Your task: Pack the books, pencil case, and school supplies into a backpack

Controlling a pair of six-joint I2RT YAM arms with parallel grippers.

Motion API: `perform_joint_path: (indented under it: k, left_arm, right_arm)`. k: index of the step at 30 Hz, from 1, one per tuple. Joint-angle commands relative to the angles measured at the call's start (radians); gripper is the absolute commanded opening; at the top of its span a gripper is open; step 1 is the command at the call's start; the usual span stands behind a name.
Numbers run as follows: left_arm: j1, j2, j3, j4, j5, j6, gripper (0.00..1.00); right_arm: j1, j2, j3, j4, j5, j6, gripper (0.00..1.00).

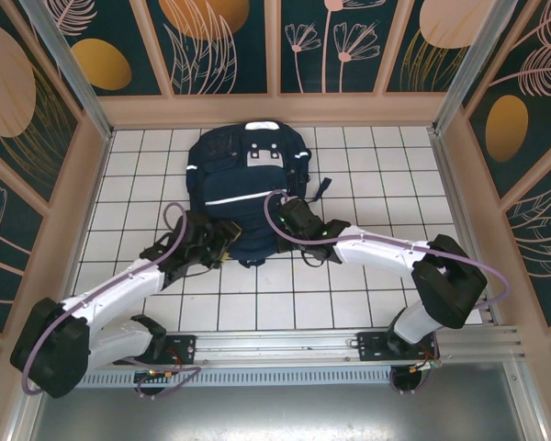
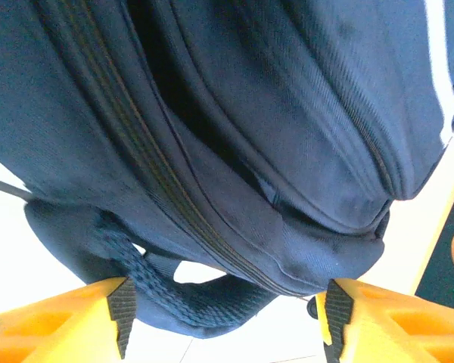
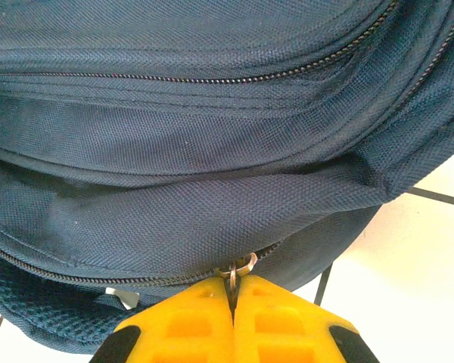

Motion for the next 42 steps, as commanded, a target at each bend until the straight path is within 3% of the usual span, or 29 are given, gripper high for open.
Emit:
perform_joint_path:
  k: [1, 6, 8, 9, 12, 13, 14, 20, 24, 29, 37, 42]
  left_arm:
    - [-0.064, 0.092, 0.098, 0.071, -0.062, -0.087, 0.70]
    - [-0.114, 0.240, 0.172, 0.094, -0.085, -0.130, 0.68]
    - [-0.116, 0.282, 0.182, 0.095, -0.083, -0.133, 0.61]
    - [-0.117, 0.293, 0.181, 0.091, -0.086, -0.136, 0.55]
    - [-0.117, 0.299, 0.160, 0.085, -0.119, -0.143, 0.22]
    - [-0.116, 0.296, 0.150, 0.075, -0.134, -0.149, 0.06]
    - [-0.115, 0.294, 0.142, 0.061, -0.145, -0.157, 0.00]
    - [-0.103, 0.155, 0.075, -0.028, -0.231, -0.165, 0.00]
    - [-0.079, -0.019, 0.031, -0.145, -0.317, -0.153, 0.00]
    - [-0.048, -0.183, 0.008, -0.242, -0.340, -0.122, 0.00]
    - [-0.023, -0.315, 0.094, -0.415, -0.362, -0.030, 0.00]
    - [-0.021, -0.297, 0.099, -0.375, -0.286, 0.014, 0.00]
  right_arm:
    - [0.009, -0.008, -0.016, 0.054, -0.007, -0.003, 0.00]
    - [0.016, -0.016, -0.029, 0.062, -0.008, 0.004, 0.00]
    - [0.021, -0.018, -0.031, 0.065, -0.006, 0.009, 0.00]
    - [0.022, -0.017, -0.031, 0.064, -0.003, 0.011, 0.00]
    - [0.024, -0.020, -0.034, 0.064, 0.008, 0.016, 0.00]
    - [0.024, -0.022, -0.034, 0.063, 0.012, 0.017, 0.00]
    - [0.023, -0.024, -0.035, 0.061, 0.018, 0.017, 0.00]
    - [-0.001, -0.047, -0.068, 0.027, 0.097, 0.000, 0.00]
    - [-0.068, -0.084, -0.119, 0.030, 0.129, -0.017, 0.00]
    - [-0.178, -0.083, -0.142, 0.080, 0.144, -0.075, 0.00]
    - [-0.341, 0.119, -0.033, 0.200, 0.136, -0.179, 0.00]
    - [-0.458, 0.274, 0.096, 0.186, 0.110, -0.192, 0.00]
